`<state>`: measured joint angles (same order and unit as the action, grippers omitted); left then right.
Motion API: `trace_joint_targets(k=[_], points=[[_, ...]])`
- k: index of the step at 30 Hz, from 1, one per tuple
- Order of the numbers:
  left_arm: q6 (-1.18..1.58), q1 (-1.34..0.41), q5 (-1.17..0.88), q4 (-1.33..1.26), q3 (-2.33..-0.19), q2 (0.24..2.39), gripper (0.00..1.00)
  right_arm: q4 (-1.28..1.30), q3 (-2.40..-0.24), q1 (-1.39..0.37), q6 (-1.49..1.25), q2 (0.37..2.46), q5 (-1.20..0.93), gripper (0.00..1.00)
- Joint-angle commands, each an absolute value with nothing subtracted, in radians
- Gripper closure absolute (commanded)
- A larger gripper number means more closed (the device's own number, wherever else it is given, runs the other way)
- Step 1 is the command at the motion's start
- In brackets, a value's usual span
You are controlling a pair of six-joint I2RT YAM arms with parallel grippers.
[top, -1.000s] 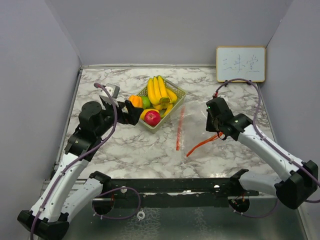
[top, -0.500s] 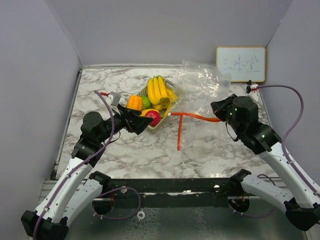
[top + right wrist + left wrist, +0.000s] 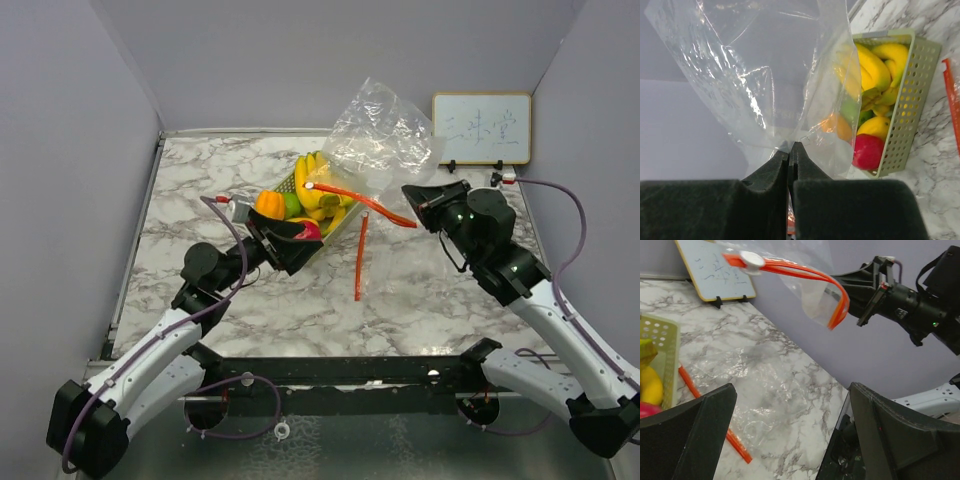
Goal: Place the food in the zip-top bag and seal the zipper
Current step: Pick up the zipper food storage bag at the center of the board.
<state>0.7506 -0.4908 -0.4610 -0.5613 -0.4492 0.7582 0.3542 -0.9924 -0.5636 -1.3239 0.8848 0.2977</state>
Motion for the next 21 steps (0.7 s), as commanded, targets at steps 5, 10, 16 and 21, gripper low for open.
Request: trace_joint_targets(k=[5, 10, 16, 21], points=[[0.632, -0.716, -0.269, -0.776, -0.553, 0.951, 0.01, 0.107, -0.931, -0.567, -1.542, 1.001, 0.072, 0.98], [0.552, -0.809, -0.156, -0.817, -0.575, 1.027, 0.03, 0.05, -0.924, -0.568, -1.585, 1.032, -0.012, 0.98], [0.46, -0.885, -0.005, -0.778, -0.612, 1.098, 0.11, 0.02, -0.91, -0.568, -1.609, 1.031, -0.083, 0.98], [0.404, -0.912, 0.109, -0.834, -0.603, 1.125, 0.13, 0.001, -0.89, -0.568, -1.631, 1.034, -0.127, 0.98]])
